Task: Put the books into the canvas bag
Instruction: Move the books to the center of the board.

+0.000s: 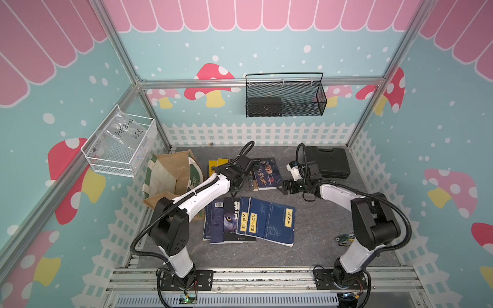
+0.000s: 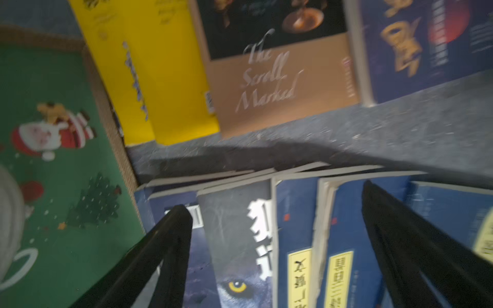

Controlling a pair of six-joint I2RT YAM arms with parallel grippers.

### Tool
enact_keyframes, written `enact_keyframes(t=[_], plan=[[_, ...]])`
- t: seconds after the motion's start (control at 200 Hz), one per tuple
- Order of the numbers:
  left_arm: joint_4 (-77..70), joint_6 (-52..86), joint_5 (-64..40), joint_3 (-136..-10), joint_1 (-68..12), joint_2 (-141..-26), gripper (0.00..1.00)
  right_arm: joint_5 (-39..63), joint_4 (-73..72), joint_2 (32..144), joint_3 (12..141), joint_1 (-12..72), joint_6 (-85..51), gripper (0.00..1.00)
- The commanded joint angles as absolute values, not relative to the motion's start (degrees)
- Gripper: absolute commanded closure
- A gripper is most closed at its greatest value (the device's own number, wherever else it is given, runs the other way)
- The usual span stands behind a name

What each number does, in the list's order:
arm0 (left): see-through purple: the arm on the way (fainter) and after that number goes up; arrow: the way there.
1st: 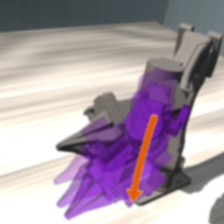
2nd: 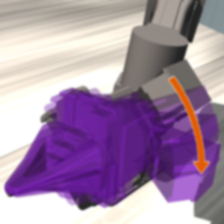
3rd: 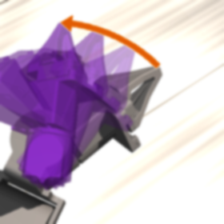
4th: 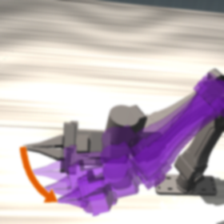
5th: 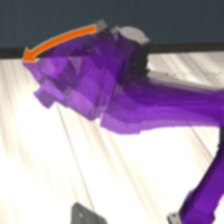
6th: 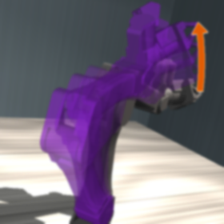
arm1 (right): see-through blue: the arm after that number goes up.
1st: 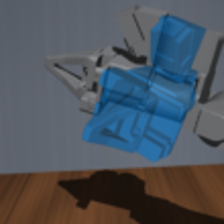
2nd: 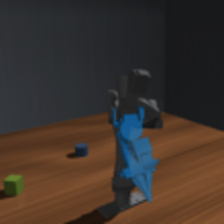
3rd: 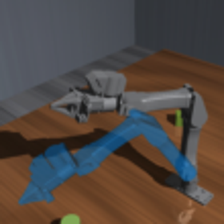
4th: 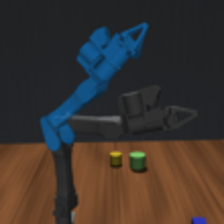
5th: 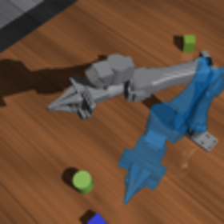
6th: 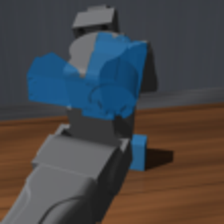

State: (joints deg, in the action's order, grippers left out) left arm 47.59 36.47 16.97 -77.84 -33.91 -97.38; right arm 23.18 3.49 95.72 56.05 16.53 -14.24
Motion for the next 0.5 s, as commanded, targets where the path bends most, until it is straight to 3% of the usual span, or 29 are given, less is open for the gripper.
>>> enact_keyframes(t=[0.0, 0.24, 0.495], plan=[[48.7, 44.3, 22.5, -70.2, -35.4, -92.7, 0.01, 25.1, 3.3, 91.1, 52.8, 17.9, -14.8, 0.02], [50.6, 51.6, 25.8, -57.8, -35.6, -87.4, 0.01, 25.0, 3.4, 85.6, 48.3, 21.7, -15.1, 0.02], [44.2, 52.3, 20.9, -50.0, -29.8, -84.5, 0.01, 24.9, 2.8, 82.1, 45.0, 22.5, -14.7, 0.02]])
